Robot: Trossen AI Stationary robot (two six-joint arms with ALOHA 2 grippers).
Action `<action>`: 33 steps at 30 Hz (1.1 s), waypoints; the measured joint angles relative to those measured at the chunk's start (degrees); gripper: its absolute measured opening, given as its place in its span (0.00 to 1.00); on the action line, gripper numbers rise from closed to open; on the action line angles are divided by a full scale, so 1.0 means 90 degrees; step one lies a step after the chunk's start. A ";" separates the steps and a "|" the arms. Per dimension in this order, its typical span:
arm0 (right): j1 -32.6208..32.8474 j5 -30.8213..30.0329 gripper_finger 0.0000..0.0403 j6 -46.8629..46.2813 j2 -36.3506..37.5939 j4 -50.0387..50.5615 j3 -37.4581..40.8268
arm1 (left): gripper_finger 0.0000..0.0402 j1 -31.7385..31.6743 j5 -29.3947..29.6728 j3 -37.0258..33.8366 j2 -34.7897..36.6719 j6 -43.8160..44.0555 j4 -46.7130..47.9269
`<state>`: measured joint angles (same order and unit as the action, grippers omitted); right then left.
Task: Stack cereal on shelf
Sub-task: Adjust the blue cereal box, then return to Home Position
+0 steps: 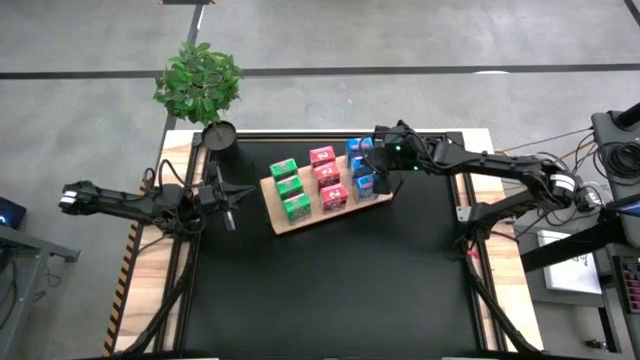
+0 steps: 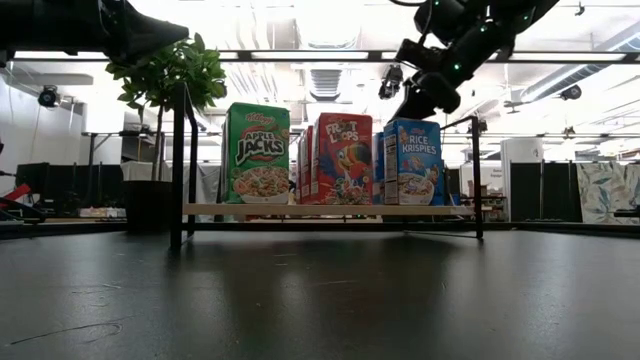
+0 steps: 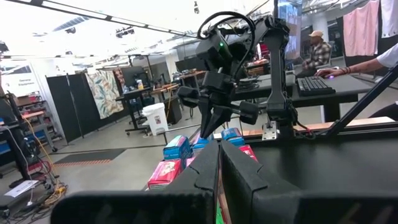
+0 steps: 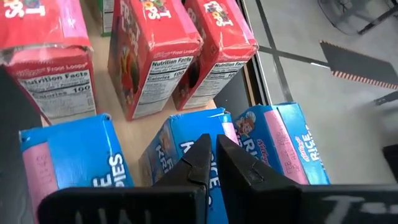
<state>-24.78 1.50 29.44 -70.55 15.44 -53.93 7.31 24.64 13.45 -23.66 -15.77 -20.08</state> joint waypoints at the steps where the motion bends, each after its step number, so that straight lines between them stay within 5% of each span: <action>1: -0.0001 -0.0001 0.04 0.0029 0.0010 0.0014 0.0000 | 0.00 0.0000 0.0000 0.0000 0.0000 -0.0002 0.0000; 16: 0.0121 0.0059 0.04 -0.0263 0.0391 0.0014 0.0007 | 0.00 0.0002 0.0000 0.0000 0.0000 -0.0002 -0.0002; 20: 0.0343 0.0563 0.04 -0.0360 0.0802 -0.0053 0.0112 | 0.00 0.0002 0.0000 0.0002 0.0029 -0.0126 0.0232; 33: 0.1132 0.1381 0.04 -0.0721 0.3006 -0.2372 0.2477 | 0.00 0.0001 -0.0019 -0.0001 0.0085 0.0045 0.1328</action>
<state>-14.59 13.92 22.95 -43.49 -5.91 -31.64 7.32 24.48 13.44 -22.90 -15.36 -8.12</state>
